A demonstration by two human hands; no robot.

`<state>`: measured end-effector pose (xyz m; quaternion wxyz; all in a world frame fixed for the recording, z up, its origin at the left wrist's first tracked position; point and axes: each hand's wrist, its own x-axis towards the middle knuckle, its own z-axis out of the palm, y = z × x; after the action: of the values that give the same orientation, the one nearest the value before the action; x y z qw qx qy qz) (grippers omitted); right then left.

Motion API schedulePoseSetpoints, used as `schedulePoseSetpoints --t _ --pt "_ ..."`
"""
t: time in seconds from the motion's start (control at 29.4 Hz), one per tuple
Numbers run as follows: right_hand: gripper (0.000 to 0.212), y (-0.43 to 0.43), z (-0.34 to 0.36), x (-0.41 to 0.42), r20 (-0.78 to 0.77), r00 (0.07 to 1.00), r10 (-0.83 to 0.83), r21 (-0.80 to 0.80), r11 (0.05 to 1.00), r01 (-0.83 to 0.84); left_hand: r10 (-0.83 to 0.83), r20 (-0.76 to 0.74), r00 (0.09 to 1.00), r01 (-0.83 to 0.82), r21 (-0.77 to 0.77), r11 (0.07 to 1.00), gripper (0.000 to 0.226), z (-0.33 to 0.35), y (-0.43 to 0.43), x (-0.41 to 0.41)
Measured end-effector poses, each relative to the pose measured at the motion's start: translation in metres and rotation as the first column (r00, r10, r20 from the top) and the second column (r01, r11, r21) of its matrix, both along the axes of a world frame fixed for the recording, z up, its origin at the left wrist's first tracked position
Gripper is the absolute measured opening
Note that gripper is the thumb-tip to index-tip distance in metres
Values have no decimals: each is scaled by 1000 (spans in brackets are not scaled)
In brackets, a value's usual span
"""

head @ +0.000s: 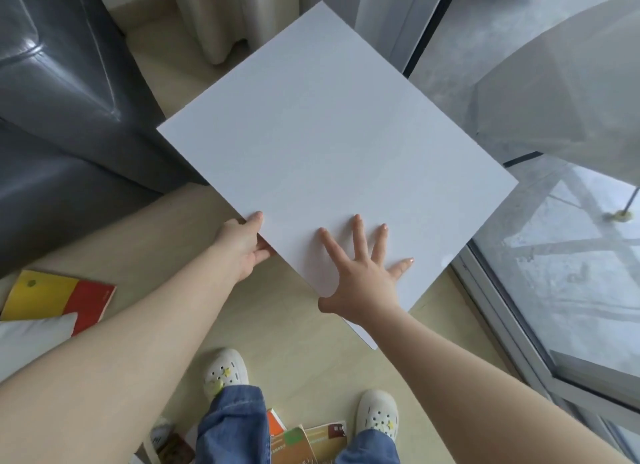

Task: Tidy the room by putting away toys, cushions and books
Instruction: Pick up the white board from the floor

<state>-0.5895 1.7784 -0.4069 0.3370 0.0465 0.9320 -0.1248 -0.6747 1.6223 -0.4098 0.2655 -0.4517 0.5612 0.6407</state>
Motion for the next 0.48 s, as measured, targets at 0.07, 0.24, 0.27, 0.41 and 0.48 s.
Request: schedulePoseSetpoints --t 0.07,0.24,0.27,0.41,0.48 --pt "106 18 -1 -3 -6 1000 25 28 999 -25 23 -1 1000 -23 57 998 30 -2 10 3" --pt "107 57 1 -18 -14 996 88 87 992 -87 98 -26 995 -92 173 981 24 -4 39 4" --pt "107 61 1 -20 -20 995 95 99 991 -93 103 -36 994 -94 181 979 22 -5 42 3" --pt "108 64 -1 -23 -21 997 78 109 991 -75 96 -45 994 -86 196 977 17 -10 44 -1" --pt "108 61 -1 -24 -23 997 71 107 992 -69 103 -51 993 -90 203 975 15 -11 42 -2"
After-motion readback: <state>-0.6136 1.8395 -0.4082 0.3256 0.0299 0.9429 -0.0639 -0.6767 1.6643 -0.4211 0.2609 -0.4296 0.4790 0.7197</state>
